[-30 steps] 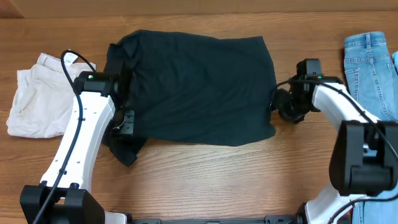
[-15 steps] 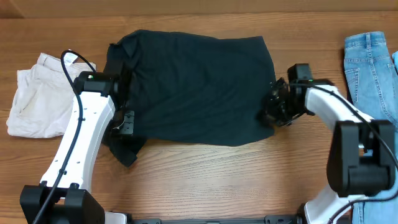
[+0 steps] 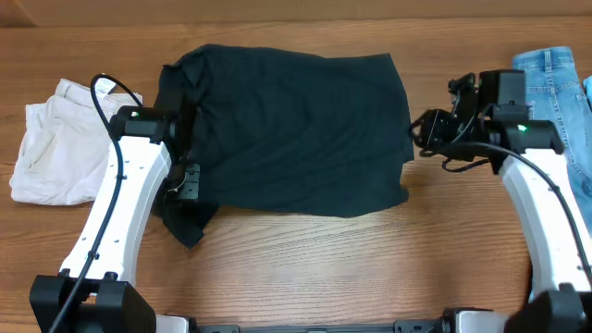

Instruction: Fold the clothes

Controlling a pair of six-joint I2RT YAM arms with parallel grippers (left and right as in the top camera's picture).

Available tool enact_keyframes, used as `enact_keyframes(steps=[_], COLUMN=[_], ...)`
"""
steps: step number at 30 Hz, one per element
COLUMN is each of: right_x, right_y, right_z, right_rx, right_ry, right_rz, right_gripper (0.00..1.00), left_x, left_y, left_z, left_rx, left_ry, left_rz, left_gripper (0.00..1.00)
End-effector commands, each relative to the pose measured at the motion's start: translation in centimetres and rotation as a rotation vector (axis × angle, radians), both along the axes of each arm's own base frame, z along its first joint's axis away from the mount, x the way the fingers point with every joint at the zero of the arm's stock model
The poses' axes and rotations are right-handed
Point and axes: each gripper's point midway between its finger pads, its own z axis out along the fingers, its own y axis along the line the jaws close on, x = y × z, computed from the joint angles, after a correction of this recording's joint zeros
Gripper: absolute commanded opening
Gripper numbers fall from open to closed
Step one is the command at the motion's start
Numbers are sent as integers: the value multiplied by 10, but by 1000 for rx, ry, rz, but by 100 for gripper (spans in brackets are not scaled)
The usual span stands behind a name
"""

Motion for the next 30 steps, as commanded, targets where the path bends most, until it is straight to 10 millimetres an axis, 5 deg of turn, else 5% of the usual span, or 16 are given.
enact_keyframes(steps=[1, 8, 14, 17, 18, 20, 25, 30], right_x=[-11, -22, -16, -17, -20, -25, -19, 4], right_y=[-6, 3, 21, 41, 55, 65, 17, -21], right_z=[-65, -141, -158, -158, -156, -156, -144, -61], right_rx=[-24, 36, 103, 106, 119, 114, -135, -218], right_ry=[185, 403, 409, 394, 397, 403, 403, 226], right_rz=[-32, -17, 19, 76, 114, 143, -15, -125], right_gripper=[72, 72, 64, 45, 24, 4, 4, 4], left_x=[3, 2, 2, 2, 2, 1, -1, 0], left_y=[5, 4, 4, 4, 4, 4, 4, 4], left_z=[5, 4, 4, 4, 4, 5, 5, 5], left_rx=[18, 15, 15, 15, 15, 15, 16, 16], left_ry=[-12, -9, -8, -8, -8, -6, 2, -3], left_rz=[-14, -14, -14, -14, -14, -14, -14, -14], left_gripper=[4, 4, 4, 4, 4, 4, 4, 4])
